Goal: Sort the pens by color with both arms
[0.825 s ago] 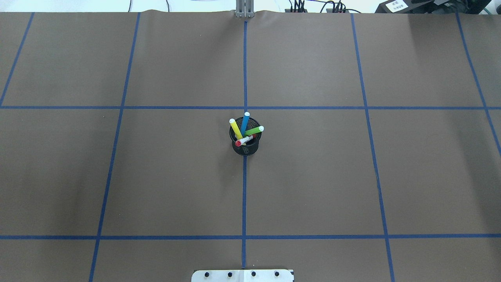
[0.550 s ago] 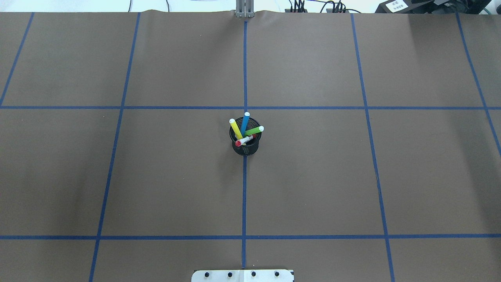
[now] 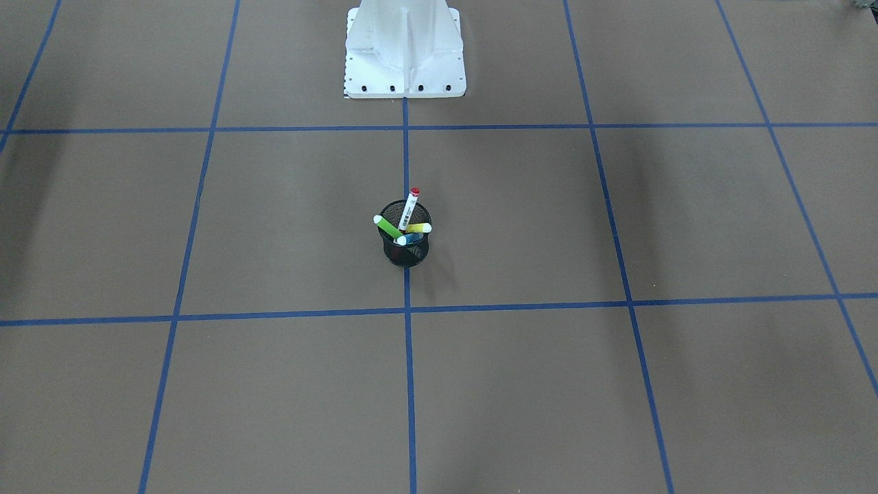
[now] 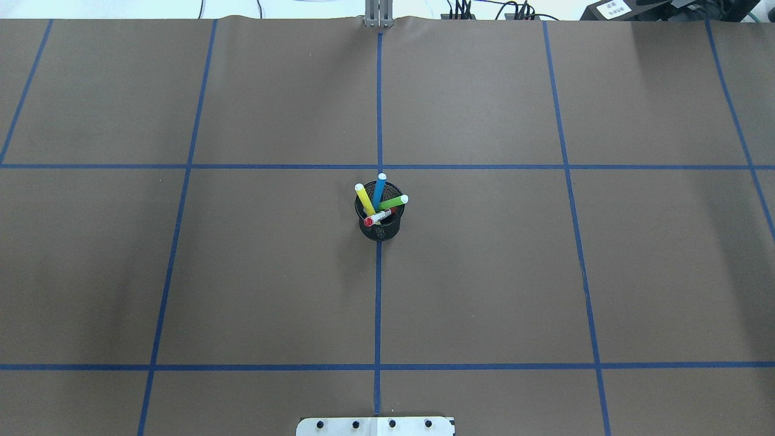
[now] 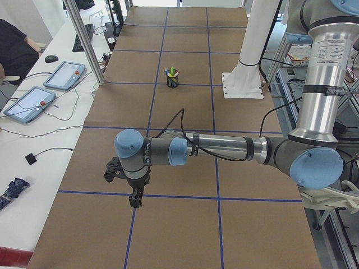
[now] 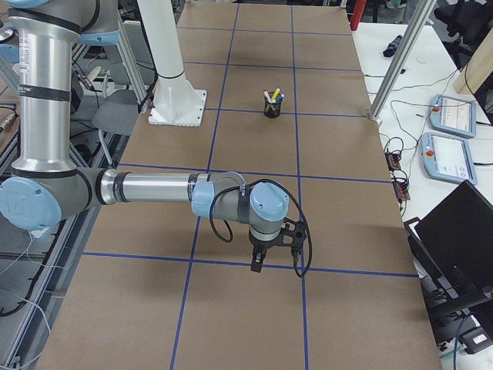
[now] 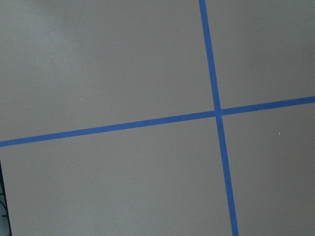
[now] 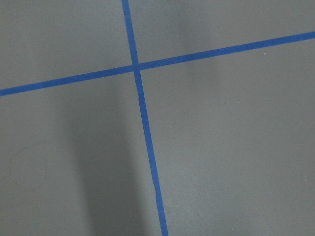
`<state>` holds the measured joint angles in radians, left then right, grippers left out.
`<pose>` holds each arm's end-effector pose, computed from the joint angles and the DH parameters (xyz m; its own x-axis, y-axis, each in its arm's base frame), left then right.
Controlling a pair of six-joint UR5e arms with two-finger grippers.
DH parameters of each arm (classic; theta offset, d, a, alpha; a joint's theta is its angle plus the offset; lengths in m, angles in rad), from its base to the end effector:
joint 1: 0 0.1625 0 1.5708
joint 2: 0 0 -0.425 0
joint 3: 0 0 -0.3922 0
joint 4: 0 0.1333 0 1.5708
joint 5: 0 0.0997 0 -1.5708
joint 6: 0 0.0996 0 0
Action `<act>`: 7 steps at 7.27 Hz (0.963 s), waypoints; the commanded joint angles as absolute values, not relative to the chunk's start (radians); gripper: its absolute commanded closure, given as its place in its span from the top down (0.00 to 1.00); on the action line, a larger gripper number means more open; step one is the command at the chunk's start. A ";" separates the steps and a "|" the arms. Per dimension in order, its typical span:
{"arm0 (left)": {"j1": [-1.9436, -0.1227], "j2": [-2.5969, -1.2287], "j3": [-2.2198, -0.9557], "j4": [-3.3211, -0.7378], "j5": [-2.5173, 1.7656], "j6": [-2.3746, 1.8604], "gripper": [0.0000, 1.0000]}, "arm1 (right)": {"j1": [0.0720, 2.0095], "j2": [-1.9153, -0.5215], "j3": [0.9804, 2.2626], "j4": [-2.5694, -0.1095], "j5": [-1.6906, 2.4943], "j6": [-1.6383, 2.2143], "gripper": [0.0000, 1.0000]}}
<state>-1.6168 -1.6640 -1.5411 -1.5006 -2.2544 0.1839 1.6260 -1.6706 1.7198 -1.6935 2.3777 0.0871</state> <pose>-0.0947 -0.5263 0.6386 0.7696 0.1435 -0.6221 -0.0964 0.9894 0.1089 0.0858 -0.4397 0.6421 0.6804 0.1774 0.7111 -0.1146 0.9841 -0.1358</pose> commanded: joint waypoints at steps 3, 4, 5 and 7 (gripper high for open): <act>-1.615 -1.664 -1.542 -1.502 -2.253 0.184 1.00 | 1.626 -1.658 1.726 -1.692 2.378 0.095 1.00; -1.615 -1.666 -1.545 -1.502 -2.255 0.183 1.00 | 1.626 -1.651 1.730 -1.692 2.379 0.097 1.00; -1.614 -1.675 -1.546 -1.500 -2.253 0.183 1.00 | 1.625 -1.640 1.733 -1.692 2.381 0.100 1.00; -1.614 -1.675 -1.545 -1.502 -2.255 0.183 1.00 | 1.624 -1.620 1.740 -1.693 2.378 0.100 1.00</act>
<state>-1.6140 -1.6739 -1.5448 -1.5014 -2.2539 0.1826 1.6247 -1.6333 1.7370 -1.6923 2.3792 0.0992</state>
